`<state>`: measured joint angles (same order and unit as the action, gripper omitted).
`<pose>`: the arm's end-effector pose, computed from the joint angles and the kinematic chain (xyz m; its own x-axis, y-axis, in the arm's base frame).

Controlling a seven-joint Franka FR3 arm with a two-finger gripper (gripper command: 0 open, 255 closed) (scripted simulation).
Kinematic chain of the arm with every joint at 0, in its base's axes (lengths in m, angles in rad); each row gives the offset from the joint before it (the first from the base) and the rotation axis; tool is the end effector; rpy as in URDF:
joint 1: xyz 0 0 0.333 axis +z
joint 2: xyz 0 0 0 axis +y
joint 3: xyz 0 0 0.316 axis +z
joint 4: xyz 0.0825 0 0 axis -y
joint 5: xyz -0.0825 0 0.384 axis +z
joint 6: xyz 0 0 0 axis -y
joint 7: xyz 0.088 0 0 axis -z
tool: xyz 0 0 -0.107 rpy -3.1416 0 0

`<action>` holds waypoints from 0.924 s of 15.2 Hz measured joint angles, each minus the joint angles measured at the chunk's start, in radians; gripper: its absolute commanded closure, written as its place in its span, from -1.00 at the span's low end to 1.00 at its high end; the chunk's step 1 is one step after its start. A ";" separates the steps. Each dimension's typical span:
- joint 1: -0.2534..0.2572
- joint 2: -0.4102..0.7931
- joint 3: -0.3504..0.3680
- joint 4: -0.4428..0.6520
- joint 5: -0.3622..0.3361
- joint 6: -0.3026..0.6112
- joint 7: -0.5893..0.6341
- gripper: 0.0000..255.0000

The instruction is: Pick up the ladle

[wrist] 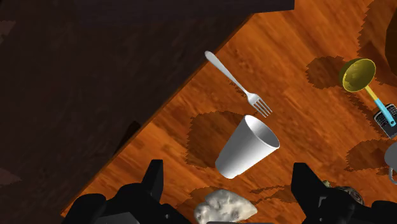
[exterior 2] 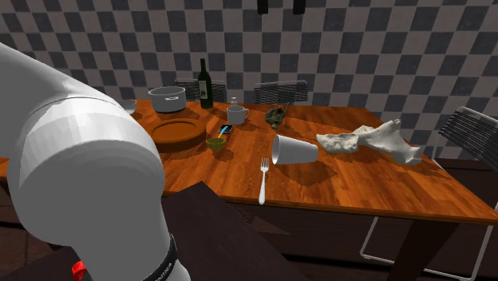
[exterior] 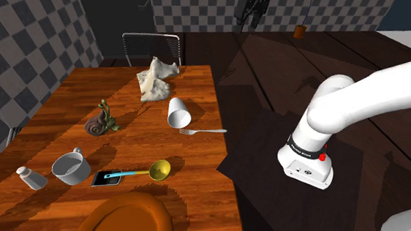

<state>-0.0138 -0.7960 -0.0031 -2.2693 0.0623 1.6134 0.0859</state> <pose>0.3082 0.0008 0.6391 0.9855 -0.1043 0.1335 -0.0948 -0.9926 -0.0759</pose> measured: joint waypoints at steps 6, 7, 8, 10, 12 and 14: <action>0.035 0.040 0.022 -0.071 0.032 0.111 -0.022 -1.00; 0.045 0.050 0.031 -0.094 0.041 0.144 -0.025 -1.00; 0.053 0.060 0.033 -0.113 0.047 0.173 -0.035 -1.00; 0.072 0.098 0.046 -0.137 0.064 0.237 -0.047 -1.00; 0.091 0.141 0.057 -0.158 0.080 0.301 -0.063 -1.00; 0.114 0.191 0.078 -0.169 0.100 0.365 -0.068 -1.00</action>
<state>0.0999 -0.6050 0.0747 -2.4384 0.1625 1.9782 0.0177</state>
